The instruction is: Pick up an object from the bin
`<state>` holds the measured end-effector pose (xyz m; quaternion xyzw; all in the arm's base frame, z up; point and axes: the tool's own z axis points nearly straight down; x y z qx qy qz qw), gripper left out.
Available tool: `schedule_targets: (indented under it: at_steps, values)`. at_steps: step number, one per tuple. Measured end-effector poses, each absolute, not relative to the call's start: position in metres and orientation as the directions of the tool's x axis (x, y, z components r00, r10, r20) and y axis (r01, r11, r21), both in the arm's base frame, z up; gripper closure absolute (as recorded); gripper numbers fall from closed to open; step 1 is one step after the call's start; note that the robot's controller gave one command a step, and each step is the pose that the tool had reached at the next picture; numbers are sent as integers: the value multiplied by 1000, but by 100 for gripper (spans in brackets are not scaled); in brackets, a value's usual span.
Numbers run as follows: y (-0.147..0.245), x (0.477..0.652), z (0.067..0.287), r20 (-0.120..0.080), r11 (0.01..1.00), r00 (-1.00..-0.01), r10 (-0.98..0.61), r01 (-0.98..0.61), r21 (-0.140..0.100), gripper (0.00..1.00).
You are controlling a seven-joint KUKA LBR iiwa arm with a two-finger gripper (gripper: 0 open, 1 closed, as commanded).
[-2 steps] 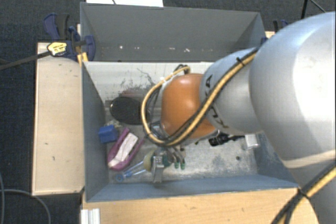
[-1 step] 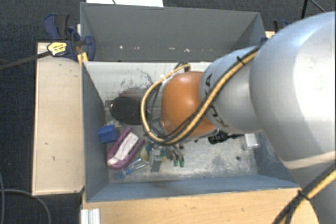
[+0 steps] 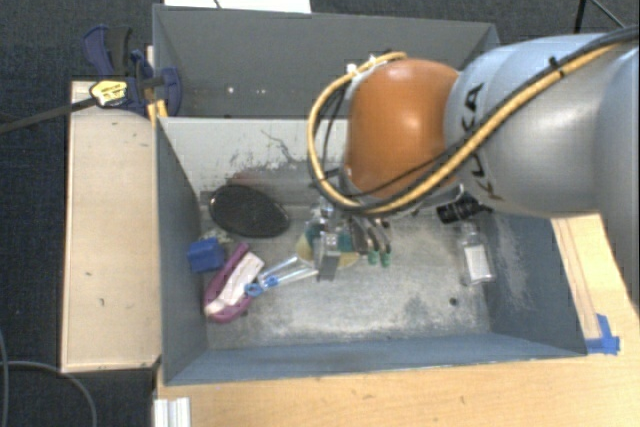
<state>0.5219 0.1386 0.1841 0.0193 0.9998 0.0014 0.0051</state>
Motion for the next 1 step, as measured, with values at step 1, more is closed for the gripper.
schedule_targets:
  at_steps: [1]
  values:
    - [148,526,245,-8,999,-999,40,40,4,100]
